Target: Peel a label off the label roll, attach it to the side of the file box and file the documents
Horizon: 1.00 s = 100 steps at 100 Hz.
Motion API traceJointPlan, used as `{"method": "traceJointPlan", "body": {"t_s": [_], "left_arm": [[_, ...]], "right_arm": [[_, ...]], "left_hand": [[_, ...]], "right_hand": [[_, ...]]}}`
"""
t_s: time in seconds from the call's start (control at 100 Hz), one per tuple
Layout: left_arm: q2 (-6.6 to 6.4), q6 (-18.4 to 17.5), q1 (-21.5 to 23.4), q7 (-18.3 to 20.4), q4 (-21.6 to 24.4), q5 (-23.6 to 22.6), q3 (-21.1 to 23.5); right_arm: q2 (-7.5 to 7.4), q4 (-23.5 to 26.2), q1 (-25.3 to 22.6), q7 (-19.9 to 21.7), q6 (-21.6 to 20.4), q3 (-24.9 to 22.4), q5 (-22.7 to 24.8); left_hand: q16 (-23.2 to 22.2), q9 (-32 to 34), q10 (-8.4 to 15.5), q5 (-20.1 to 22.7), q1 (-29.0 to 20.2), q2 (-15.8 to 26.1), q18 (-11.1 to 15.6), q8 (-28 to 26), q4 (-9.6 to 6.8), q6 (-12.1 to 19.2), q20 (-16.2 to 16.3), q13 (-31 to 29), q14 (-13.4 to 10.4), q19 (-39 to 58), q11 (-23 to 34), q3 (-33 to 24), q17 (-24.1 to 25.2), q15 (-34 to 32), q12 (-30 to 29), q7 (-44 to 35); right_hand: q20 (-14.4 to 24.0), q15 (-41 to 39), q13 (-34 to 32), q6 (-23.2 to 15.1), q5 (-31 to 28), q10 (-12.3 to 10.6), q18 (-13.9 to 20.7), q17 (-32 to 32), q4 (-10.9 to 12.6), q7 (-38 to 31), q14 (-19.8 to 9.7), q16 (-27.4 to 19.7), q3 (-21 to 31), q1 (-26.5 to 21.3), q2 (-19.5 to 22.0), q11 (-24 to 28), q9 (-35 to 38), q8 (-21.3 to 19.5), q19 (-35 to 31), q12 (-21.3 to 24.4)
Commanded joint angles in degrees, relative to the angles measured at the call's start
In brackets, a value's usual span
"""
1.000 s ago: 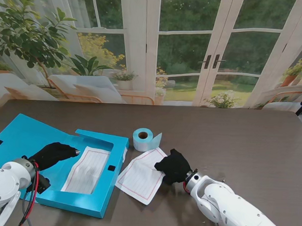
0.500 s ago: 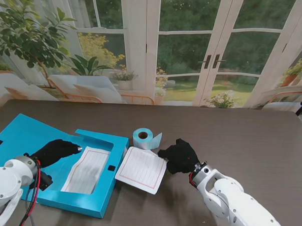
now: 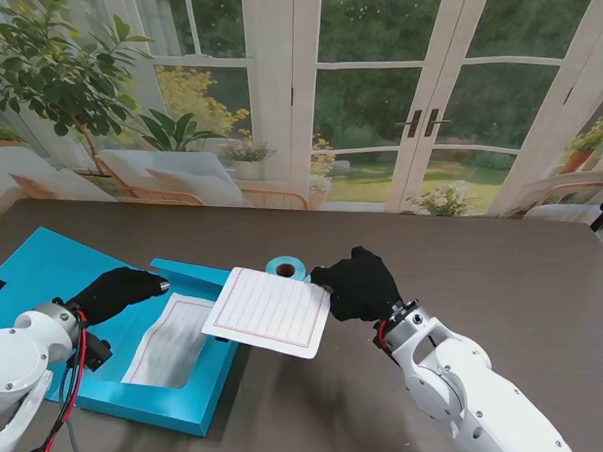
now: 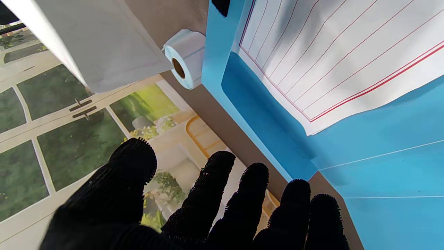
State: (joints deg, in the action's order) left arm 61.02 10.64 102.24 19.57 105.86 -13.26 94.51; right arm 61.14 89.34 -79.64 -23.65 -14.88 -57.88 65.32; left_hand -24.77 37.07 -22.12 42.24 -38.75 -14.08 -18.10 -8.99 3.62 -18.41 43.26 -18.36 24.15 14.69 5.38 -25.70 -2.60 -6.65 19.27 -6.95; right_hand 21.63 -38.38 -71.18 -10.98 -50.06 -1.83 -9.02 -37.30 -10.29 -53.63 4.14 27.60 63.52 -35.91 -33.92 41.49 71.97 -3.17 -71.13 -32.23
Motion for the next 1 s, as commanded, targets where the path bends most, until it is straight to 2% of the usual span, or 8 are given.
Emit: {"method": "traceJointPlan", "body": {"t_s": [0.0, 0.18, 0.35, 0.47, 0.8, 0.94, 0.99], "left_arm": [[0.45, -0.4, -0.1, 0.5, -0.1, 0.5, 0.0], [0.61, -0.6, -0.1, -0.1, 0.2, 1.0, 0.5], [0.64, -0.7, -0.4, -0.1, 0.8, 1.5, 1.3], [0.73, -1.0, -0.9, -0.3, 1.0, 2.1, 1.6], [0.79, -1.3, -1.6, -0.5, 1.8, 2.5, 2.8], [0.68, 0.5, -0.3, 0.2, 3.0, 2.5, 3.5], [0.79, 1.1, 0.4, 0.0, 3.0, 2.7, 3.4]], "right_arm": [[0.66, 2.0, 0.9, 0.8, 0.7, 0.2, 0.1], [0.96, 3.7, 3.5, 1.2, 3.3, 2.2, 0.8], [1.22, 3.7, 7.5, 1.3, 6.8, 6.8, 2.2], [1.42, 1.7, 11.3, -0.2, 9.0, 11.8, 3.7], [3.39, -6.2, 20.0, -4.1, 12.8, 26.6, 2.7], [4.39, -8.7, 20.9, -5.7, 14.8, 29.3, 1.4], [4.55, -9.1, 20.7, -6.0, 15.1, 29.3, 1.0]], "left_hand": [[-0.6, -1.0, 0.1, -0.4, -0.9, 2.4, 1.1, 0.0, -0.82, 0.5, 0.4, -0.3, -0.8, -2.1, -0.2, 1.2, 0.8, 1.0, 0.3, 0.6], [-0.5, -1.1, 0.0, -0.7, -0.9, 2.4, 1.1, 0.1, -0.82, 0.5, 0.3, -0.2, -0.7, -2.2, -0.3, 1.2, 1.0, 1.0, 0.2, 0.7], [-0.5, -1.1, 0.0, -0.7, -1.0, 2.5, 1.0, 0.1, -0.8, 0.3, 0.2, -0.2, -0.6, -2.2, -0.3, 1.3, 1.1, 1.0, 0.2, 0.7], [-0.5, -1.0, -0.1, -0.6, -1.1, 2.6, 0.9, 0.1, -0.79, 0.1, 0.2, -0.2, -0.4, -2.1, -0.3, 1.3, 1.0, 1.0, 0.2, 0.7], [-0.5, -0.8, -0.3, -0.3, -1.2, 2.7, 0.8, 0.1, -0.76, -0.2, 0.2, -0.4, -0.2, -2.0, -0.2, 1.5, 0.9, 0.9, 0.2, 0.7], [-0.4, -0.7, -0.6, -0.6, -1.1, 3.1, 0.5, 0.1, -0.71, -0.4, 0.3, -0.3, 0.5, -1.8, -0.2, 1.9, 0.4, 0.9, 0.2, 0.8], [-0.5, 0.0, -1.2, 0.0, -1.3, 3.0, -0.2, 0.0, -0.73, -0.8, 0.5, -0.9, 1.4, -1.5, 0.1, 2.0, -0.2, 0.7, 0.3, 0.5]], "right_hand": [[0.0, -0.6, -2.6, -0.2, -8.0, -0.7, -0.2, -6.5, -4.9, -12.2, 0.8, 0.6, -4.6, -1.7, 4.7, 0.7, 3.3, -6.9, -1.6, -1.5], [0.1, -0.5, -2.5, 0.0, -8.1, -0.6, -0.2, -6.5, -4.7, -11.8, 0.9, 0.9, -5.4, -1.9, 5.1, 0.3, 3.4, -7.2, -1.5, -1.6], [0.3, -0.3, -2.4, 0.4, -8.0, -0.5, -0.3, -6.2, -4.5, -11.3, 1.0, 1.0, -6.7, -2.1, 5.9, 0.0, 3.3, -7.6, -1.3, -1.8], [0.3, -0.1, -2.2, 0.3, -7.9, -0.6, -0.3, -6.0, -4.4, -11.0, 1.0, 1.0, -7.7, -2.2, 6.5, -0.2, 3.1, -7.8, -1.1, -1.9], [0.3, 0.9, -0.8, -0.5, -6.8, -1.0, 0.0, -4.5, -3.8, -10.1, 0.5, 1.0, -11.1, -2.9, 8.3, -0.6, 1.5, -8.1, -0.4, -2.1], [0.3, 1.0, -0.7, -0.5, -6.7, -1.1, 0.2, -4.4, -3.6, -10.2, 0.3, 1.0, -11.9, -3.2, 8.5, -0.4, 1.4, -8.1, -0.5, -2.2], [0.3, 0.9, -0.7, -0.4, -6.7, -1.1, 0.2, -4.4, -3.5, -10.2, 0.4, 1.0, -12.1, -3.3, 8.6, -0.3, 1.4, -8.1, -0.6, -2.2]]}}
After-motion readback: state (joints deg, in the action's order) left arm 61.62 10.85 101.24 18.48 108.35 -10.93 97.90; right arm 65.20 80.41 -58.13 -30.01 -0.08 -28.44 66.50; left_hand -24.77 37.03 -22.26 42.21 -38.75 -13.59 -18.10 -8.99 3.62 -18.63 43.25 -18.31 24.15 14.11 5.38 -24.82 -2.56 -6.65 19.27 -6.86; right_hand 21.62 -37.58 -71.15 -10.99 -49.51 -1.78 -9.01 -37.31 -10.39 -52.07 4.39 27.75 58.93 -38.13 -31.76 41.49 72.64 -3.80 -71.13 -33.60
